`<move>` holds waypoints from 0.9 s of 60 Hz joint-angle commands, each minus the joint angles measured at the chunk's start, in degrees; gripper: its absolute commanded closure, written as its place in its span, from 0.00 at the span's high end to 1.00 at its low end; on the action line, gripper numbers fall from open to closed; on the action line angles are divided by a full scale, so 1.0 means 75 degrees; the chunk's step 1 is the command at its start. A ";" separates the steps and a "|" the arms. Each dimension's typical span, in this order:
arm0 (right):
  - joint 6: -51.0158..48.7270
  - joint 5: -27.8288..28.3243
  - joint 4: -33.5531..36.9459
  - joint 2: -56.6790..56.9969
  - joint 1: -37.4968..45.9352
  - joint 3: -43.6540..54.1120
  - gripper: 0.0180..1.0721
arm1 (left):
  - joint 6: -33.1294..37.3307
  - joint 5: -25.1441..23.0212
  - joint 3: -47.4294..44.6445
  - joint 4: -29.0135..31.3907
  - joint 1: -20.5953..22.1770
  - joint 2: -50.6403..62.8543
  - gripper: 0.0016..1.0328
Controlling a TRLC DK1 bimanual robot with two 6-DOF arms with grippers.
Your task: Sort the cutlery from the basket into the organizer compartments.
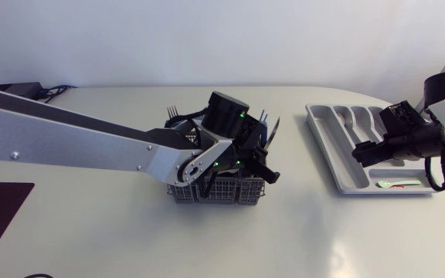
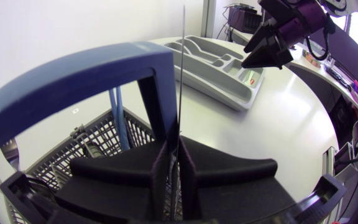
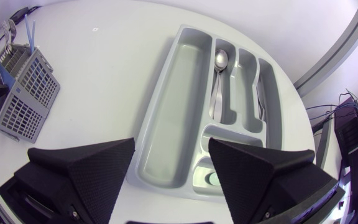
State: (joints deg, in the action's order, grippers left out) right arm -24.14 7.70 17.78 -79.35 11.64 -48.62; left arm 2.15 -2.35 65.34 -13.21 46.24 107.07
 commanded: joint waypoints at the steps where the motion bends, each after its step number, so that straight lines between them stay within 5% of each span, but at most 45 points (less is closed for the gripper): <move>1: 0.0137 -0.0066 -0.0062 0.0104 -0.0134 0.0190 0.81 | 0.0229 0.0032 -0.0146 -0.0242 -0.0048 -0.0318 0.03; 10: 0.0160 -0.0113 -0.0074 0.0104 -0.0204 0.0213 0.81 | 0.0264 0.0044 -0.0111 -0.0313 -0.0071 -0.0213 0.04; 26: 0.0137 -0.0113 -0.0144 0.0127 -0.0204 0.0307 0.81 | 0.0275 0.0055 -0.0122 0.0016 -0.0071 -0.0213 0.53; 54: 0.0125 -0.0125 -0.0332 0.0127 -0.0204 0.0424 0.81 | 0.0662 0.0091 -0.1154 0.0027 0.0327 -0.1654 0.54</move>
State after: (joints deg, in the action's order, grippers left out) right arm -24.14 7.25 16.05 -78.89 10.48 -46.87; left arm 5.45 -1.83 58.43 -12.53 47.03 97.41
